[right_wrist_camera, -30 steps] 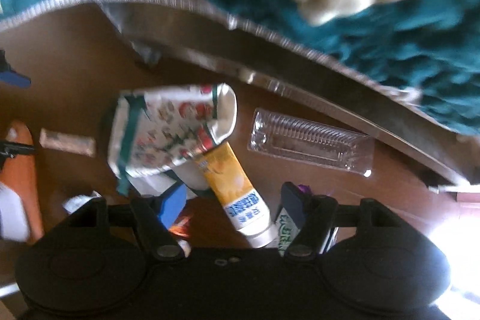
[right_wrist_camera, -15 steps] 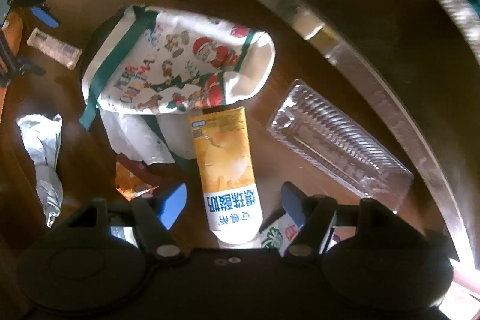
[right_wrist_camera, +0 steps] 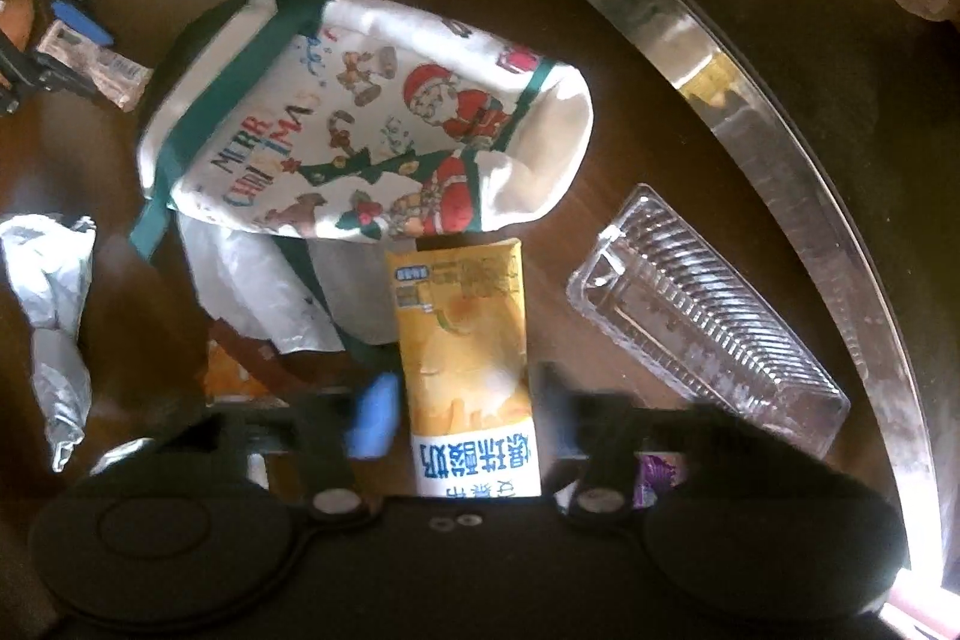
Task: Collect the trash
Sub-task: 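Grasp the snack stick wrapper with the left tool while the right tool grasps the yellow juice box, then carry both items over the teal bin and open both tools to drop them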
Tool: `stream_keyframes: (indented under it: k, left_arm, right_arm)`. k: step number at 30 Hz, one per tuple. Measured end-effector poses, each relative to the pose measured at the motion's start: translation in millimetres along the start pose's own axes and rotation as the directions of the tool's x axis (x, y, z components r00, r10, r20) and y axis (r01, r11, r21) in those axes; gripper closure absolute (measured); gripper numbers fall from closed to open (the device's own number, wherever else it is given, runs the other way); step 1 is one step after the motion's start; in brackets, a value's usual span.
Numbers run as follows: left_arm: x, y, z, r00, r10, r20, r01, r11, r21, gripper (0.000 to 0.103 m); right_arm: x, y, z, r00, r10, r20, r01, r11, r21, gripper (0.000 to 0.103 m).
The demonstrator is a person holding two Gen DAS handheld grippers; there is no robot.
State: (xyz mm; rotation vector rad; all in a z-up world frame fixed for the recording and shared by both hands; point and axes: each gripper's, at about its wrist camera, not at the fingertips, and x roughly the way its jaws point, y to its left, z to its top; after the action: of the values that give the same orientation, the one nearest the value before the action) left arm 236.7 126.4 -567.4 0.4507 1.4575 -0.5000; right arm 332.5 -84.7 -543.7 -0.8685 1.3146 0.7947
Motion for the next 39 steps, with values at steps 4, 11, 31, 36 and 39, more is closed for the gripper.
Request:
stream_keyframes:
  k: [4, 11, 31, 36, 39]
  left_arm:
    - [-6.5, -4.5, 3.0, 1.000, 0.012, 0.021, -0.012, 1.000, 0.002, 0.078]
    - [-30.5, -7.1, 6.2, 0.998, 0.008, 0.068, -0.011, 0.999, 0.040, 0.080]
    - [-260.0, -42.1, 65.5, 0.903, 0.011, 0.429, -0.081, 0.986, 0.146, 0.082]
    - [-335.1, -62.5, 70.0, 0.862, 0.033, 0.507, -0.098, 0.990, 0.102, 0.082]
    - [-378.9, -71.2, 69.1, 0.834, 0.067, 0.548, -0.115, 0.992, 0.055, 0.082]
  right_arm:
    - [-1.7, 9.9, 0.8, 0.999, -0.053, 0.003, 0.054, 0.998, -0.014, 0.063]
    - [-37.3, 15.6, -16.3, 0.998, -0.049, 0.045, 0.046, 0.996, 0.073, 0.063]
    - [-262.6, 13.0, -41.5, 0.938, -0.133, 0.320, 0.037, 0.957, 0.288, 0.063]
    - [-336.3, 11.2, -59.0, 0.891, -0.181, 0.417, 0.012, 0.926, 0.376, 0.063]
    - [-374.8, 15.6, -70.0, 0.855, -0.209, 0.474, 0.001, 0.916, 0.402, 0.063]
